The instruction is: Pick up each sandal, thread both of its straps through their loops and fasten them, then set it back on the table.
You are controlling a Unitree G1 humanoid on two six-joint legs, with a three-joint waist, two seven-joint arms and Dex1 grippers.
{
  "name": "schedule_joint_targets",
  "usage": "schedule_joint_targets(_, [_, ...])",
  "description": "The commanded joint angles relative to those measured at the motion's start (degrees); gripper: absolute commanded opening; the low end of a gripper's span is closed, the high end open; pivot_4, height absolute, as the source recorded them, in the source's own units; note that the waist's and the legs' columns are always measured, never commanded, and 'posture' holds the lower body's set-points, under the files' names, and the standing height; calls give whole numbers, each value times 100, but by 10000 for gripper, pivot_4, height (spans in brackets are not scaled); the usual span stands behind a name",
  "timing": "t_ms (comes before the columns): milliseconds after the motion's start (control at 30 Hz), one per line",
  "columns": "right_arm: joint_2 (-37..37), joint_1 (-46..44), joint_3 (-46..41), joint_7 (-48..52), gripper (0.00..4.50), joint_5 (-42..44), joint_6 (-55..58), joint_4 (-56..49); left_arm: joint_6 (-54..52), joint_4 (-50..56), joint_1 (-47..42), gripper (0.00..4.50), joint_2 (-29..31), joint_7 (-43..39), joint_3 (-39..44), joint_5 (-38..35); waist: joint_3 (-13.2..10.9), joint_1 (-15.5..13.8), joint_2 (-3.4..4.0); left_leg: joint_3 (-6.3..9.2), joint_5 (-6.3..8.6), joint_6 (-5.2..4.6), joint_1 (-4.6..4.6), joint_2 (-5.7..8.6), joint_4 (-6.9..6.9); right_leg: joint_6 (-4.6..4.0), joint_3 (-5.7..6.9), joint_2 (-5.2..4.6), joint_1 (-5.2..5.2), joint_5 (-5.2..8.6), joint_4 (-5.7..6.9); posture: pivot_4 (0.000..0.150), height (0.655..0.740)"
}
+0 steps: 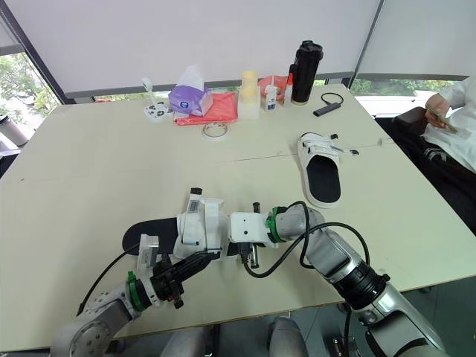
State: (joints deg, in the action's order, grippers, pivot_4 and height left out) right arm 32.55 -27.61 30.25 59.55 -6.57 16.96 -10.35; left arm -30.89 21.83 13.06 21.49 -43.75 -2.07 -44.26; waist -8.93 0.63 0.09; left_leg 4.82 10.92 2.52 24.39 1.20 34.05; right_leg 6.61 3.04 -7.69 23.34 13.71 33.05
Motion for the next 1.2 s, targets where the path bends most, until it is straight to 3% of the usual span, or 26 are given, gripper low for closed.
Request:
schedule_joint_targets(33, [60,177,262,34,0,-290,181,463,-589,365,-59,507,280,77,134,-429,0,5,1,0,0,0,0,1,0,0,0,0,0,0,0,1500,7400])
schedule_joint_targets(333, [51,152,241,54,0,-288,137,491,-1880,691,99,507,1267,-221,392,-1507,1,-1,1,8,16,24,-5,7,-2,-12,0,1,10,-8,38,1500,7400])
schedule_joint_targets(567, [56,153,254,56,0,-291,106,507,-2134,932,645,507,2128,-1047,488,-1720,1,7,3,7,27,36,-6,6,-3,-12,1,2,15,-8,37,1500,7400])
schedule_joint_targets(867, [0,65,296,50,0,-311,34,632,-1922,1118,592,507,2497,-1530,884,-1851,1,26,3,1,49,43,-4,0,-4,-13,1,1,23,-9,33,1500,7400])
schedule_joint_targets(1033, [2,45,288,57,0,-320,-30,682,-2231,1217,10,507,2542,-1358,1049,-2584,1,6,2,3,53,43,-12,2,-4,-17,3,7,26,-11,59,1500,7400])
schedule_joint_targets(1200, [-21,-1,279,45,0,-321,-73,743,-2335,1409,-230,507,2693,-1472,1033,-2780,0,22,1,-2,52,43,-21,2,-3,-17,4,5,25,-11,83,1500,7400])
